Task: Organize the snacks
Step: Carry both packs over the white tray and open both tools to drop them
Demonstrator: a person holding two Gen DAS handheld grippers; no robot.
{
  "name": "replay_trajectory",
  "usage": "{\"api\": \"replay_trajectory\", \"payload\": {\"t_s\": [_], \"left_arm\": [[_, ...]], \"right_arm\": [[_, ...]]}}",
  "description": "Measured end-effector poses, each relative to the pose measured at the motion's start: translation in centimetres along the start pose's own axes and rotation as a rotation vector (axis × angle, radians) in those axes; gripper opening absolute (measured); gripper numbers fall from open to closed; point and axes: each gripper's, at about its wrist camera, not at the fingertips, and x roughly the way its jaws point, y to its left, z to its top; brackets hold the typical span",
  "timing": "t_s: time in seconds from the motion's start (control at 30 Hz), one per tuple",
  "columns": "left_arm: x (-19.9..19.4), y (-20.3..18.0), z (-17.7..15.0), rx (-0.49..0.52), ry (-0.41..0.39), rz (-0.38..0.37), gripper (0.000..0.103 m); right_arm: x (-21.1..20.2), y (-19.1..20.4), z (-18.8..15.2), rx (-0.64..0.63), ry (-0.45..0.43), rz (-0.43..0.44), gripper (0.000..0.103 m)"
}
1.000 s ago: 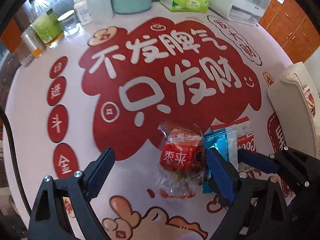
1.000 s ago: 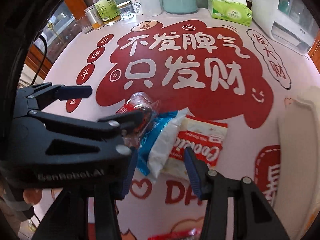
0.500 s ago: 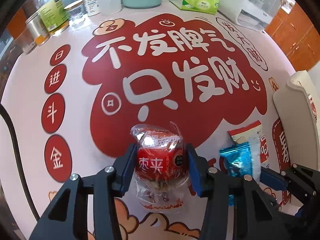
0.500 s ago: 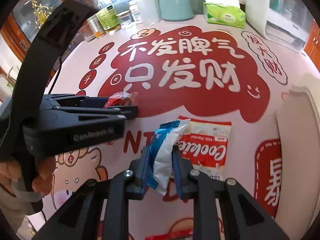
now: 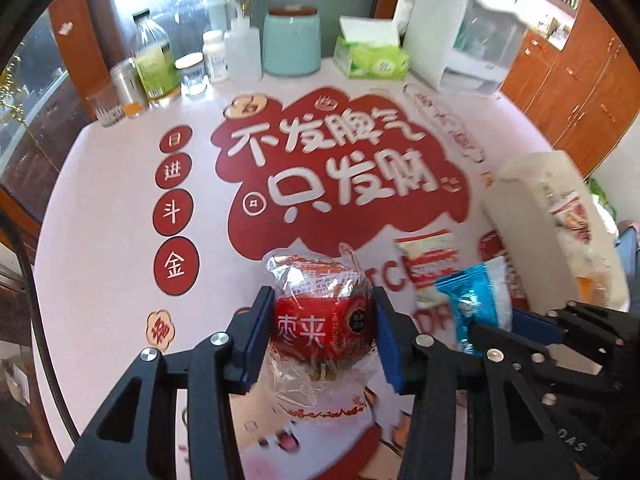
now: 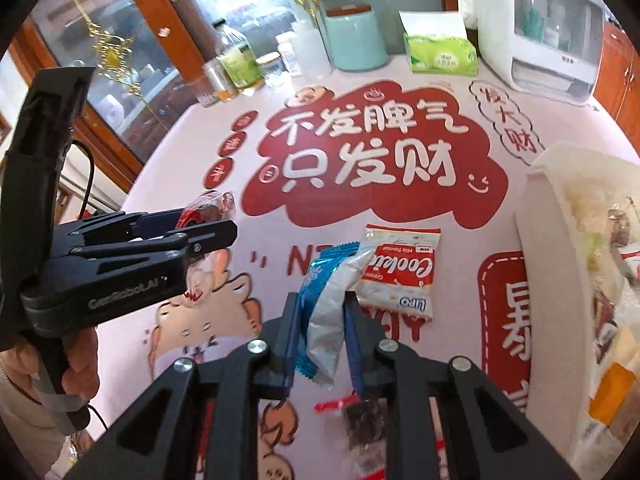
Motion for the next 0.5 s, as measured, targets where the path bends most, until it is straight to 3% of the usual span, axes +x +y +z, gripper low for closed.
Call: {"api": "replay_trajectory", "payload": {"t_s": [0.27, 0.5], "left_arm": [[-7.9, -5.6, -0.3, 0.022, -0.116, -0.049, 0.046], [-11.7, -14.1, -0.8, 0.057, -0.182, -0.059, 0.046]], "right_arm": [[-7.4, 1.0, -1.6, -0.045, -0.103, 0.047, 0.020], [-14.8, -2.5, -3.2, -0.066, -0.215, 0.058, 0.020]]}}
